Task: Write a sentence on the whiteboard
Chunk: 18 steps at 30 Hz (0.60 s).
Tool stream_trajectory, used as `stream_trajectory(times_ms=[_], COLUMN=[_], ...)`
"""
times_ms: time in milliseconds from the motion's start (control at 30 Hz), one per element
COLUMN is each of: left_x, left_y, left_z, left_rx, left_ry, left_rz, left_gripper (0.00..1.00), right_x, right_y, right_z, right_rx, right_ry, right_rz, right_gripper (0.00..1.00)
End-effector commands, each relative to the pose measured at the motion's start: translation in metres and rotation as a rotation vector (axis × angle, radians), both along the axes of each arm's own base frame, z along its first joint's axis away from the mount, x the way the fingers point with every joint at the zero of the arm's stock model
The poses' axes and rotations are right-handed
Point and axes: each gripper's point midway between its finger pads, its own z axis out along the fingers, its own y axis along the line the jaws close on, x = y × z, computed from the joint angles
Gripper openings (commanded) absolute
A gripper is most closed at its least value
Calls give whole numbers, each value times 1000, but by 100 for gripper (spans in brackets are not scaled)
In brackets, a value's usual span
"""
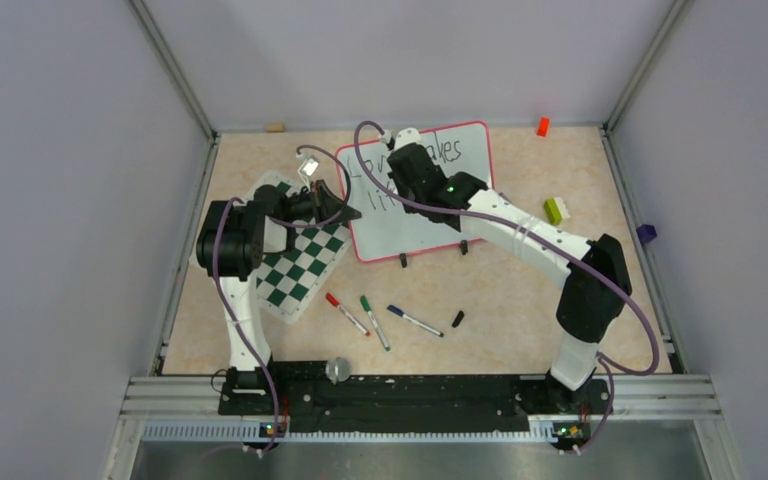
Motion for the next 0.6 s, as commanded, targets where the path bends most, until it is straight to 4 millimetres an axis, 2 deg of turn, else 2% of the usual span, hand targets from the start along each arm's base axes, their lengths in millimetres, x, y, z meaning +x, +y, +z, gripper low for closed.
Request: stream_trajectory(times_ms=[0,333,567], left_x=[-5,-5,-5], left_y=[-1,-1,-1], left_z=[17,17,17], left_rx=[20,20,20], left_ry=[-221,-219,-221], left_rz=[-29,-29,-31], left_gripper=[0,0,0], right_x=[14,15,11], right_y=[1,15,16], right_z=[17,21,16], right_rx=[31,79,79], right_ry=[-43,-40,-22], right_rz=[-21,27,44], right_gripper=[0,0,0])
